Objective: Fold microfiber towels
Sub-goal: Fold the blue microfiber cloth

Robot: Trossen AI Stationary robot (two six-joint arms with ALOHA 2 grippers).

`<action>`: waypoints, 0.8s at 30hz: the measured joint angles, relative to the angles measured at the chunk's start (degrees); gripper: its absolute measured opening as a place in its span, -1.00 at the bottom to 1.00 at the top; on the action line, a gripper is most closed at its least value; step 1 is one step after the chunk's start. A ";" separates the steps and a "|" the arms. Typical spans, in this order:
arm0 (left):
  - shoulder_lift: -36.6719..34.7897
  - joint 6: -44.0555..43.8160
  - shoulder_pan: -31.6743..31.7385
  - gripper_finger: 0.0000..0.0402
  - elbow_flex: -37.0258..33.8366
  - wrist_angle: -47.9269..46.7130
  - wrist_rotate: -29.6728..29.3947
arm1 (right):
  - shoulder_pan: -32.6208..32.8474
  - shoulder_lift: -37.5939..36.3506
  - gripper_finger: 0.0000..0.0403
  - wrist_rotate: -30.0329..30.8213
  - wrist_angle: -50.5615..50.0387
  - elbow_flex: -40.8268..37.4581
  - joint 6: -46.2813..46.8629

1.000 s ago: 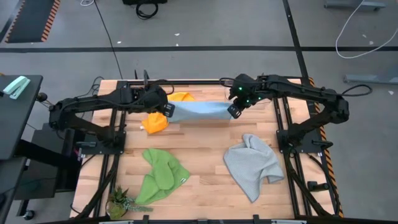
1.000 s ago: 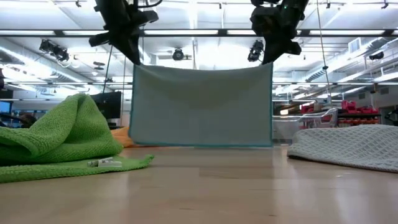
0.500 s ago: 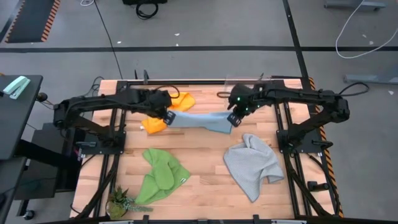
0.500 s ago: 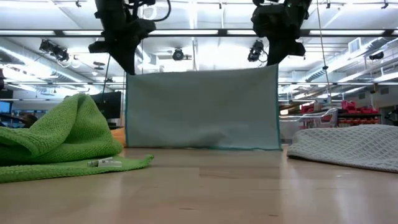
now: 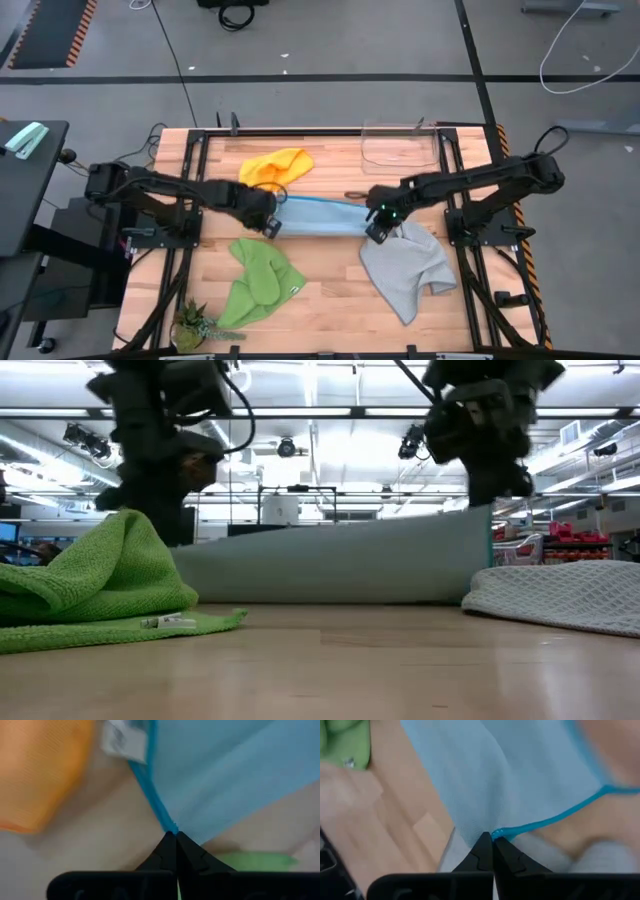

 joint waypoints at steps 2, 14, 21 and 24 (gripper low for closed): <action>0.00 -3.36 -2.69 -1.00 -1.84 2.69 0.23 | 1.45 0.00 -1.00 -0.82 3.98 -3.15 2.82; -0.52 -3.99 -0.31 -1.00 -3.66 9.20 -1.40 | -2.75 -0.40 -1.00 -2.54 13.56 -7.86 3.81; -2.92 9.48 12.04 -1.00 3.80 6.78 -1.74 | -14.04 -0.79 -1.00 0.37 0.00 3.97 -9.56; -4.00 15.20 16.90 -1.00 8.90 1.86 -3.36 | -18.19 -0.76 -1.00 2.98 -6.27 10.65 -14.87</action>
